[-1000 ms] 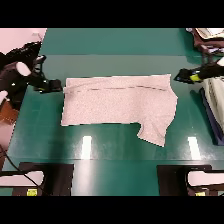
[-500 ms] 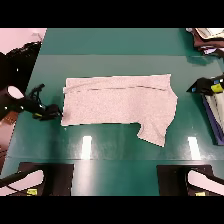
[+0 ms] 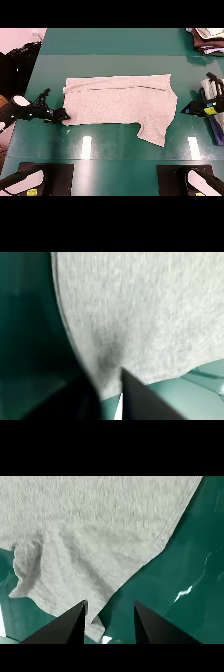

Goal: Fold the shirts.

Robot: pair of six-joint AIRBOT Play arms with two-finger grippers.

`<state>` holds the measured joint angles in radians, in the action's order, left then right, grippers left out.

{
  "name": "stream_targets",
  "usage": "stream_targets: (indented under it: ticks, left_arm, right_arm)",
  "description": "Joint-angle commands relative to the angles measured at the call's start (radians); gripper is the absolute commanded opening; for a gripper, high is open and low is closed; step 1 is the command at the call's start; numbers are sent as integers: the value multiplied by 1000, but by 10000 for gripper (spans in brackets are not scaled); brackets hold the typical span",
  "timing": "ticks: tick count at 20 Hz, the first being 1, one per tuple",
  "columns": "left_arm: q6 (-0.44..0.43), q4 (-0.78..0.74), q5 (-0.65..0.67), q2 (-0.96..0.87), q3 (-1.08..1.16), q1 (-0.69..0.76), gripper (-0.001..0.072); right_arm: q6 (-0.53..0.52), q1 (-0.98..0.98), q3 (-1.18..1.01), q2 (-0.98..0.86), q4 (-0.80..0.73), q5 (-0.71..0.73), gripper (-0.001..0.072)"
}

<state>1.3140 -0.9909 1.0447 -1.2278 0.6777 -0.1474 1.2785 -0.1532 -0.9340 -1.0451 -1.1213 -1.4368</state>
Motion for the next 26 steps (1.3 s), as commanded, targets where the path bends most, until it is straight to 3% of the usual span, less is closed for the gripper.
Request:
stream_targets:
  ticks: [1, 6, 12, 15, 17, 18, 21, 26]
  left_arm:
    - [-6, 18, 22, 4, 0, 26, 26]
    - [-6, 4, 22, 31, 16, 26, 25]
    - [-6, 0, 15, 61, 24, 26, 24]
    - [-6, 0, 14, 61, 24, 26, 25]
    - [-6, 0, 15, 61, 24, 26, 25]
    - [-6, -2, 28, 61, 24, 26, 24]
    - [-6, -66, 111, 76, 24, 26, 24]
    - [-5, -258, 237, 304, 4, 26, 23]
  right_arm:
    - [8, -1, 98, 14, -6, 17, 331]
    - [15, 0, 176, -102, 0, 73, 331]
    - [14, 0, 183, -263, 112, 182, 331]
    - [-2, 19, 183, -293, 145, 215, 257]
    - [-40, 49, 182, -288, 143, 226, 37]
    - [-51, 64, 183, -280, 140, 224, 14]
    - [-49, 80, 182, -195, 57, 175, 13]
    - [-37, 79, 182, 82, -195, -73, 13]
